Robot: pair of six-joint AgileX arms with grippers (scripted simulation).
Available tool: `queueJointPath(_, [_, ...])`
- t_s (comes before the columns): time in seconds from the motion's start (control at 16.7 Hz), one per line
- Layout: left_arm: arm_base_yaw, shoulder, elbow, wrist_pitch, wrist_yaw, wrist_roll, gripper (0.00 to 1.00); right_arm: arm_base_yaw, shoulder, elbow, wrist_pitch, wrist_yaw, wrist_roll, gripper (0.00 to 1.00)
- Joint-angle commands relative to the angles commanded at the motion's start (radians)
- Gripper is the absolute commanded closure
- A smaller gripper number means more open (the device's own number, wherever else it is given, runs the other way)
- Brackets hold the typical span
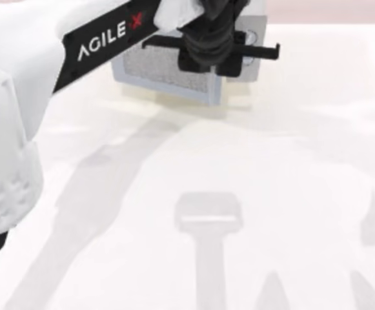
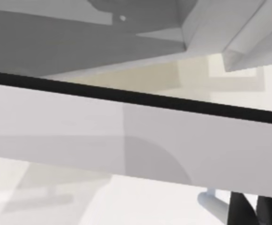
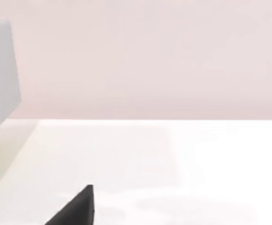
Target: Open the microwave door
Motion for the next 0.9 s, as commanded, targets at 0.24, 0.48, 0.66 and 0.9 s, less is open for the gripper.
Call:
queueJointPath(0.24, [0.000,-0.021,-0.043,0.021,0.011,0.020,1.00,0.000,0.000,0.000,0.000,0.000,0.000,0.00])
queueJointPath(0.48, [0.012,-0.094,-0.157,0.078,0.045,0.089,1.00,0.000,0.000,0.000,0.000,0.000,0.000,0.00])
queueJointPath(0.66, [0.015,-0.114,-0.186,0.094,0.056,0.108,1.00,0.000,0.000,0.000,0.000,0.000,0.000,0.00])
queueJointPath(0.9, [0.015,-0.114,-0.186,0.094,0.056,0.108,1.00,0.000,0.000,0.000,0.000,0.000,0.000,0.00])
